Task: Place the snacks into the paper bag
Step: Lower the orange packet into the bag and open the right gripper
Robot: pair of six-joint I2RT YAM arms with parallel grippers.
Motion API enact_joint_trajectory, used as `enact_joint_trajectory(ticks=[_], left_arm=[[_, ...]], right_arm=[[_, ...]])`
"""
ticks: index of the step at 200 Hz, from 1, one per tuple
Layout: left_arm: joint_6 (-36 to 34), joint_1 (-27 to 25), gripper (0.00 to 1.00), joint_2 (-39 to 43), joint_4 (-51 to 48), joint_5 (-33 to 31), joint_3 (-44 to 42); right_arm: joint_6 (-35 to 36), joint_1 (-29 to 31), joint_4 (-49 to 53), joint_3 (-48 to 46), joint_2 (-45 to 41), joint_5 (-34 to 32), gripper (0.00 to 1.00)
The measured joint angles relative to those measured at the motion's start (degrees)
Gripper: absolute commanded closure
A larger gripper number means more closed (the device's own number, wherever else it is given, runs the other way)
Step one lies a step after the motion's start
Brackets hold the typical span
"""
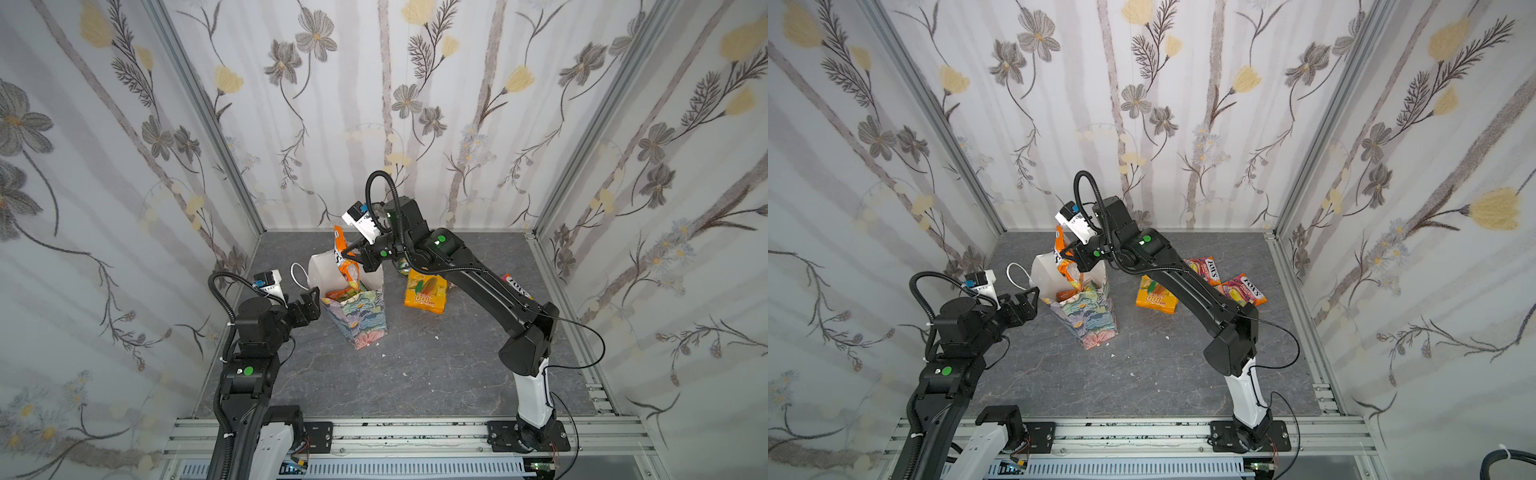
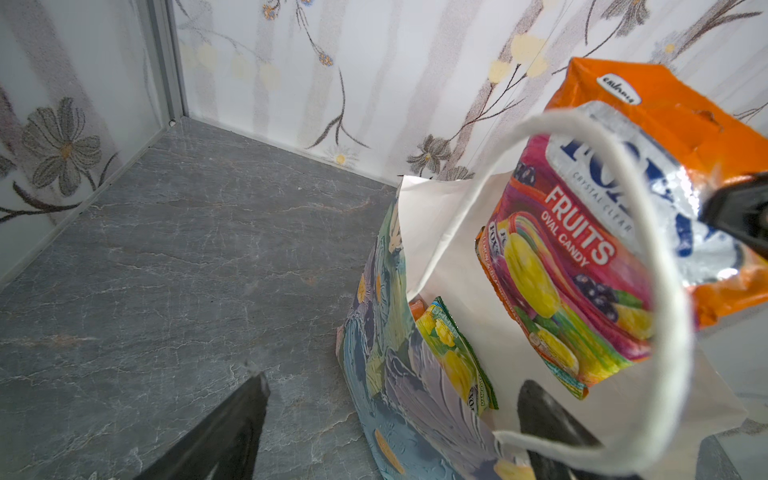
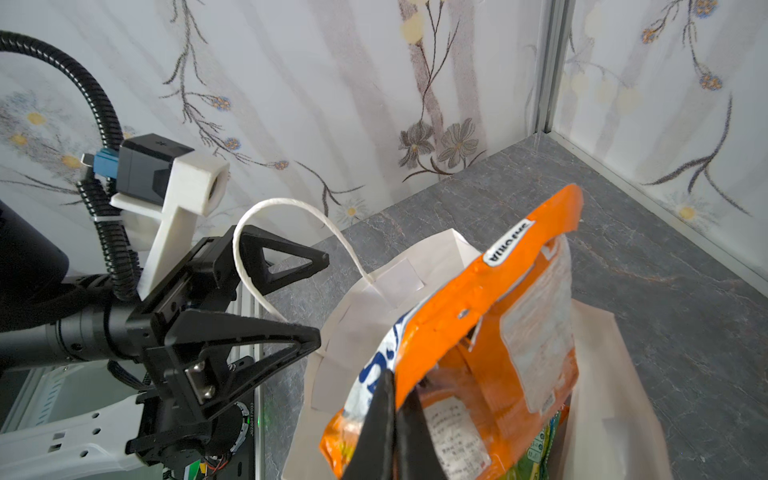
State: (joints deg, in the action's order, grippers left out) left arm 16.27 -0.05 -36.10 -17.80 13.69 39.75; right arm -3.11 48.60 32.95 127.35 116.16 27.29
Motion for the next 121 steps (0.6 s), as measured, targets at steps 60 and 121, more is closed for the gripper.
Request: enact_joint_trajectory(ticks=[60, 121], left_arm=[[0.02, 0.00, 0.06, -0.07, 0.00, -0.02, 0.00], [0.00, 0.00, 0.06, -0.15, 0.04, -0.02, 0.00]], right_arm=[[0.61, 0.76, -1.40, -2.43, -3.02, -2.23, 0.65], [0.81, 0.85, -1.53, -3.43, -4.02, -3.89, 0.65]])
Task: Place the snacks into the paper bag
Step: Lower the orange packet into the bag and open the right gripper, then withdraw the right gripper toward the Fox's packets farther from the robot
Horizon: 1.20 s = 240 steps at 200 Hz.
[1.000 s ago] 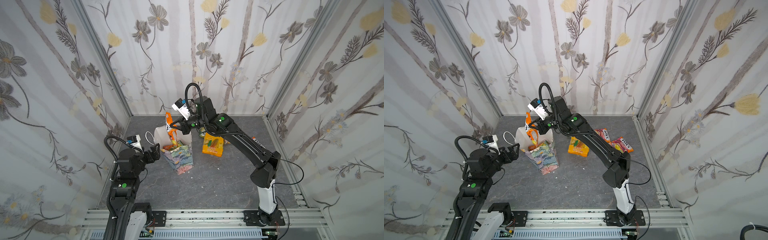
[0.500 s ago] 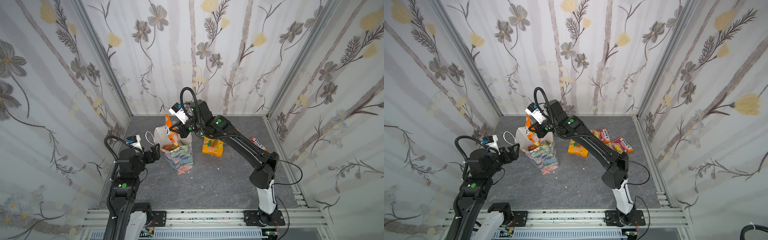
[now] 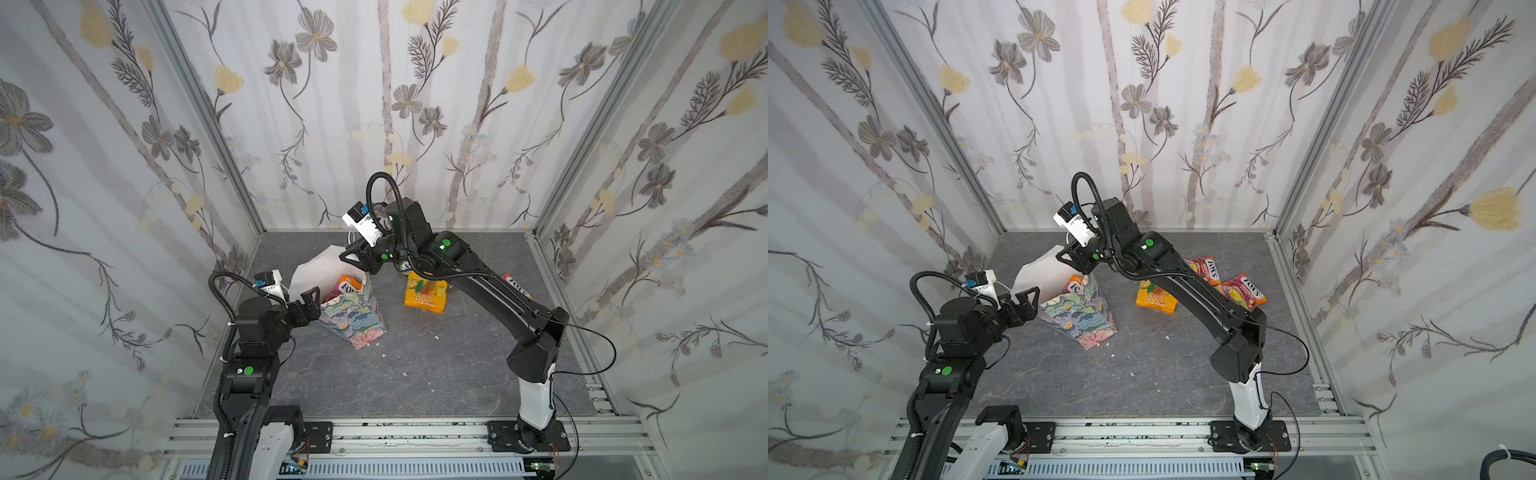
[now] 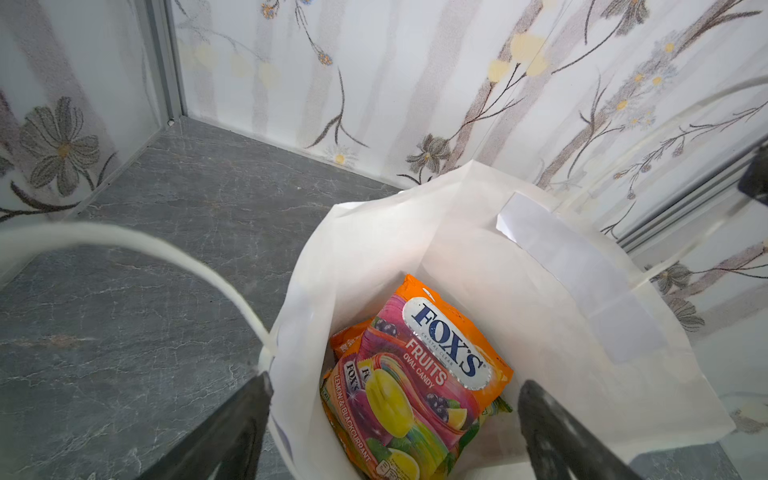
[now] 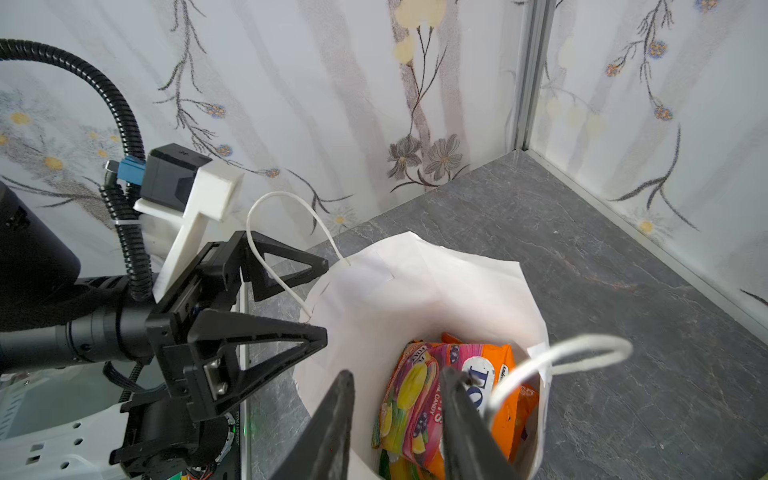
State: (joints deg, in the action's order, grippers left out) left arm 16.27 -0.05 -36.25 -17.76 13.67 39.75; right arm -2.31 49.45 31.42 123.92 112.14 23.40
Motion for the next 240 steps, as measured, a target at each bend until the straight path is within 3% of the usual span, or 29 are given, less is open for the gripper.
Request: enact_joint_trajectory(ticks=[30, 72, 120, 164, 177, 210, 240], left_arm=[[0.00, -0.02, 0.06, 0.15, -0.02, -0.11, 0.00], [0.02, 0.00, 0.06, 0.59, -0.04, -1.01, 0.00], [0.02, 0.00, 0.06, 0.22, -0.07, -1.01, 0.00], [0.04, 0.00, 0.07, 0.04, -0.07, -1.01, 0.02], [0.28, 0.00, 0.06, -0.07, -0.48, -0.94, 0.74], [1.77, 0.00, 0.05, -1.25, -2.25, -0.57, 7.91], [2.34, 0.00, 0.16, -4.46, -4.37, -1.01, 13.11]], right_arm=[[-0.02, 0.09, 0.09, -0.94, -0.72, -3.52, 0.66], [-0.13, 4.61, 1.25, -4.66, -6.12, -15.72, 0.60], [-3.72, 7.67, -2.99, -17.59, -13.70, -31.93, 0.51], [-5.79, 7.89, -7.06, -22.23, -13.40, -36.83, 0.49], [-6.21, 7.54, -8.28, -22.18, -11.80, -36.74, 0.57], [-6.73, 5.35, -8.72, -21.49, -8.63, -35.82, 0.99], [-7.74, 2.97, -9.55, -22.43, -9.14, -35.10, 1.00]])
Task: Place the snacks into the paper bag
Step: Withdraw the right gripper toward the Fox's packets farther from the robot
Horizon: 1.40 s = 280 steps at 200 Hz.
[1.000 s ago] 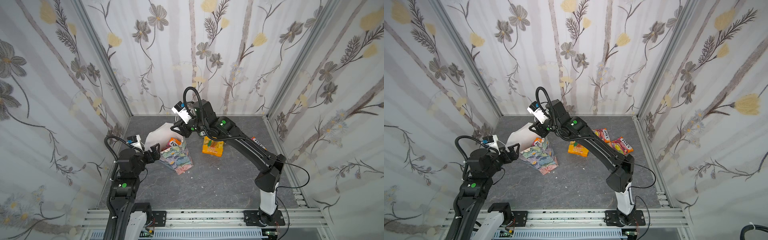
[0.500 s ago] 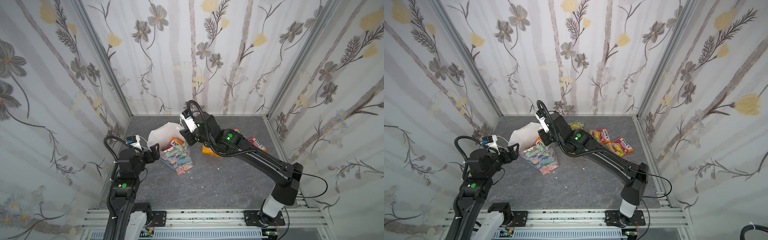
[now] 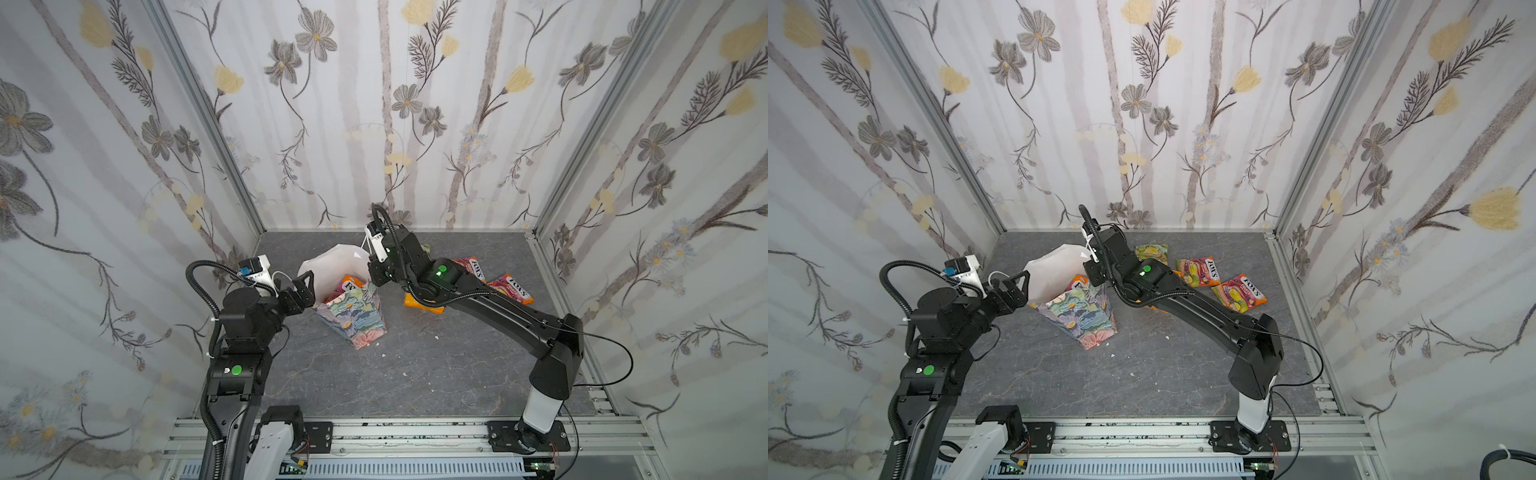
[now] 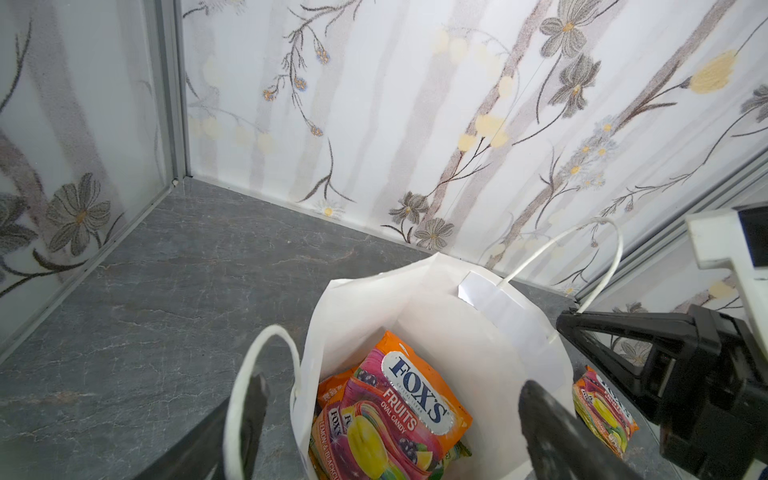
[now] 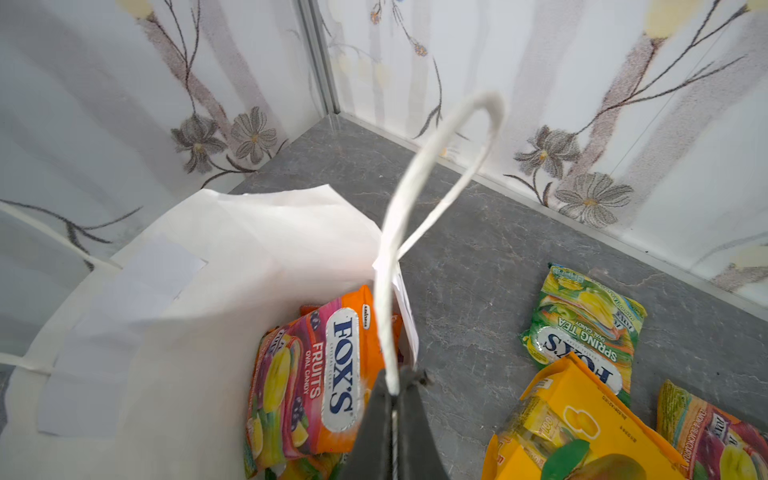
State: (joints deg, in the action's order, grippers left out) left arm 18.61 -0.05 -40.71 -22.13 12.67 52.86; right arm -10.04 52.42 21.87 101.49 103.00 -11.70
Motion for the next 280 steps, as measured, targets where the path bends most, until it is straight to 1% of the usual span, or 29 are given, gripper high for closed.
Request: enact_joint_trajectory(ticks=[28, 40, 65, 74, 98, 129, 149, 157, 169, 191, 206, 223, 249, 259, 266, 274, 280], left_arm=[[-0.02, 0.00, 0.29, -2.08, -3.08, 0.35, 0.46], [-0.07, 0.02, 0.34, -2.08, -3.08, 2.36, -0.09], [0.02, -0.02, 0.53, -3.02, -1.64, 8.35, -1.62], [0.07, -0.20, 0.57, -3.78, -1.27, 10.12, -1.73], [0.04, -0.90, 0.58, -5.88, -0.74, 12.81, -1.62], [0.00, -2.60, 0.60, -7.61, 0.55, 14.23, -1.33], [-0.24, -3.80, 0.60, -8.28, 1.88, 14.53, -1.33], [-0.31, -4.24, 0.61, -8.61, 2.45, 14.53, -1.33], [-0.68, -4.79, 0.62, -9.22, 3.13, 14.51, -1.33], [-2.14, -5.22, 0.67, -10.38, 3.19, 13.60, -0.72], [-3.04, -5.25, 0.68, -10.64, 3.21, 12.02, -0.28], [-3.78, -5.27, 0.69, -10.67, 3.23, 10.58, -0.20], [-5.14, -5.27, 0.69, -10.67, 3.23, 8.81, -0.20], [-5.46, -5.27, 0.68, -10.64, 3.23, 8.09, -0.20], [-5.86, -5.27, 0.65, -10.58, 3.23, 7.58, -0.20], [-6.32, -5.27, 0.57, -10.38, 3.23, 6.73, -0.20], [-6.60, -5.27, 0.54, -10.21, 3.26, 6.38, -0.22]], right_arm=[[-1.05, -0.96, -2.12, -6.78, -4.79, 1.57, 1.00], [-2.01, -1.68, -4.09, -10.71, -7.39, 2.27, 1.00], [-3.45, -2.51, -8.92, -19.47, -12.83, 2.47, 1.00], [-4.24, -2.51, -10.60, -22.29, -14.95, 2.93, 1.00], [-5.22, -2.40, -14.23, -27.17, -18.27, 3.98, 1.00], [-6.43, -2.51, -17.81, -29.83, -18.99, 5.51, 1.00], [-6.47, -2.45, -18.88, -30.40, -18.99, 7.19, 0.95], [-6.73, -2.45, -19.17, -30.47, -18.99, 7.76, 0.92], [-7.04, -2.45, -19.47, -30.49, -19.02, 8.44, 0.81], [-6.99, -2.45, -19.28, -30.71, -20.11, 9.31, 0.70], [-6.99, -2.45, -19.54, -30.84, -21.62, 9.84, 0.60], [-6.95, -2.45, -20.11, -31.52, -23.65, 10.25, 0.51], [-6.99, -2.40, -20.33, -33.94, -28.39, 11.17, 0.45], [-7.34, -2.58, -20.48, -35.43, -30.86, 11.19, 0.44], [-7.58, -2.99, -20.76, -36.54, -32.61, 11.32, 0.44], [-8.11, -3.87, -20.79, -37.79, -34.27, 11.21, 0.44], [-8.66, -4.42, -20.83, -38.66, -35.15, 10.93, 0.44]])
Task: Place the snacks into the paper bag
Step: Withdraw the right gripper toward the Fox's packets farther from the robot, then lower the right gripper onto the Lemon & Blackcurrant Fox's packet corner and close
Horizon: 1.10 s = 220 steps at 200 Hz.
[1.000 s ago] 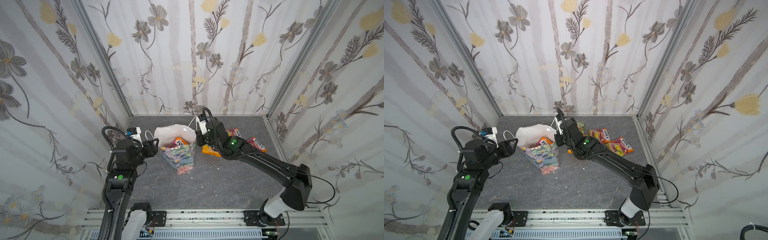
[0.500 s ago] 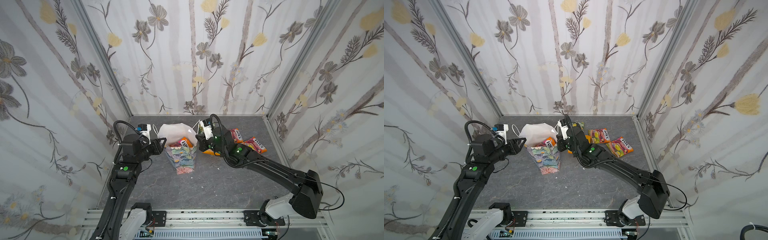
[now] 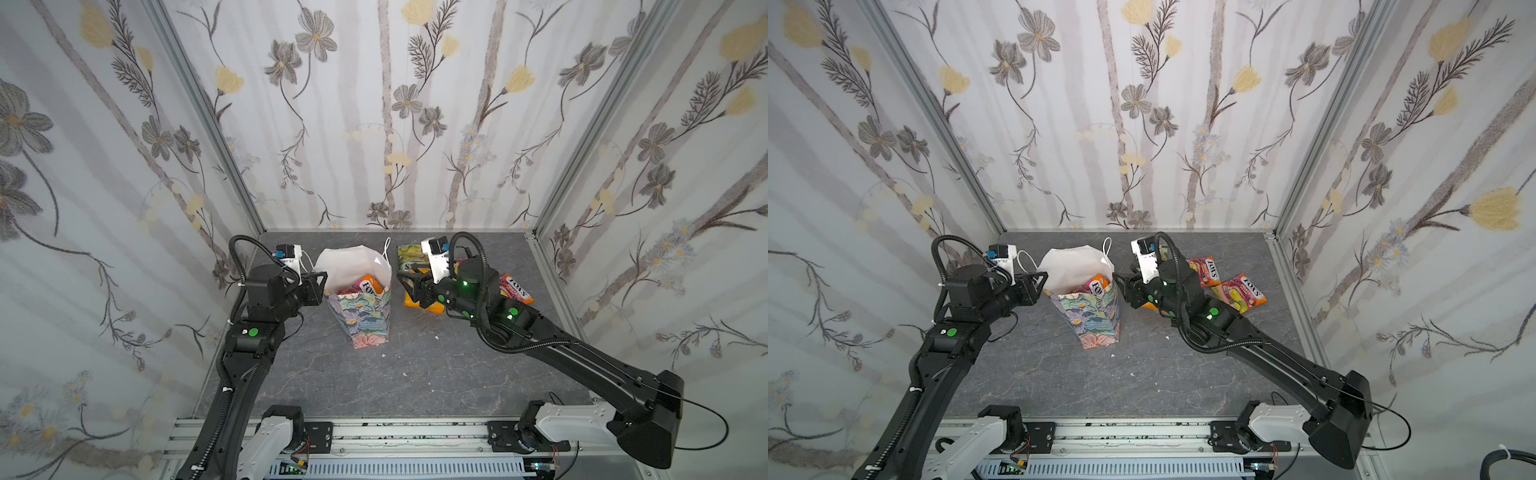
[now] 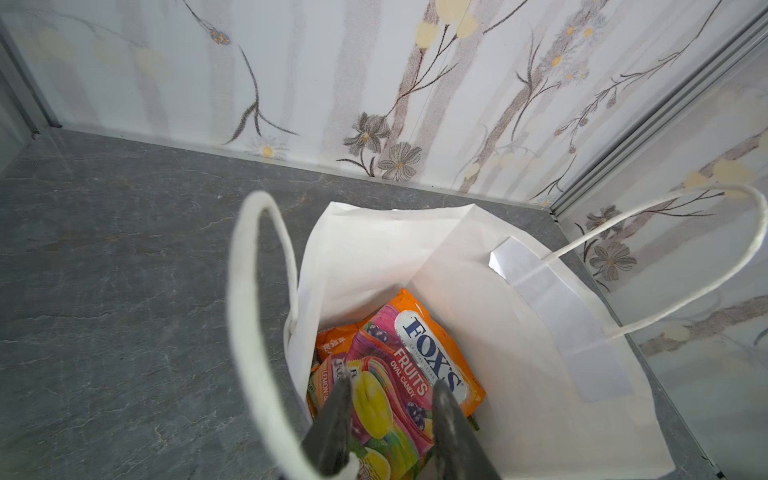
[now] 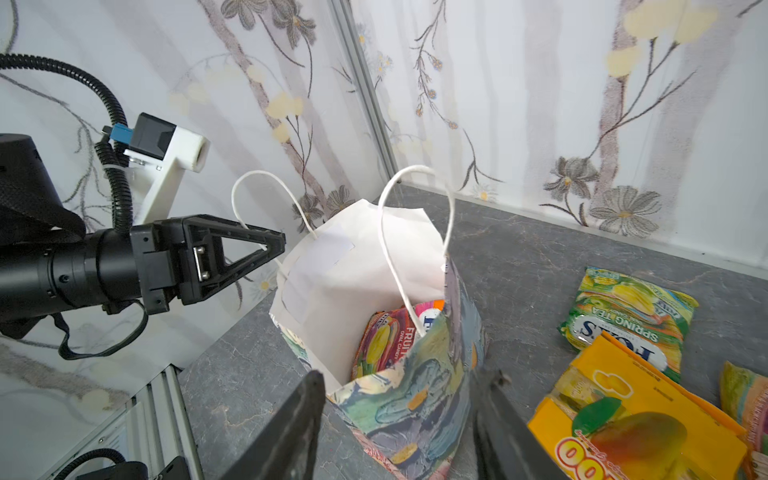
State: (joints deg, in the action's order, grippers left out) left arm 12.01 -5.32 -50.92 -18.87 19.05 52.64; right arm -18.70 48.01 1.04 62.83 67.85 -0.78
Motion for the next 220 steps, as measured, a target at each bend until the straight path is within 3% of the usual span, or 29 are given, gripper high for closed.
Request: enact_joint_trajectory(ticks=[73, 87, 111, 159, 220], left_arm=[[0.35, 0.13, 0.48, 0.98, 0.37, -6.08, -0.50], [0.42, 0.13, 0.47, 1.46, 1.03, -6.45, -1.29], [0.44, 0.13, 0.47, 1.81, 1.79, -6.84, -2.86], [0.46, 0.11, 0.47, 1.46, 2.38, -6.99, -4.04], [0.79, 0.11, 0.44, 2.12, 2.75, -7.45, -4.66]], right_arm=[[-4.87, -18.25, 4.76, -14.40, -4.04, 0.98, 0.37], [-4.92, -21.97, 7.69, -15.06, -3.23, -2.51, 0.36], [-3.48, -22.40, 14.51, -11.52, 1.46, -12.07, 0.34], [1.25, -22.84, 18.91, -8.81, 8.07, -27.91, 0.28], [7.32, -24.30, 18.21, -8.85, 15.47, -34.12, 0.23]])
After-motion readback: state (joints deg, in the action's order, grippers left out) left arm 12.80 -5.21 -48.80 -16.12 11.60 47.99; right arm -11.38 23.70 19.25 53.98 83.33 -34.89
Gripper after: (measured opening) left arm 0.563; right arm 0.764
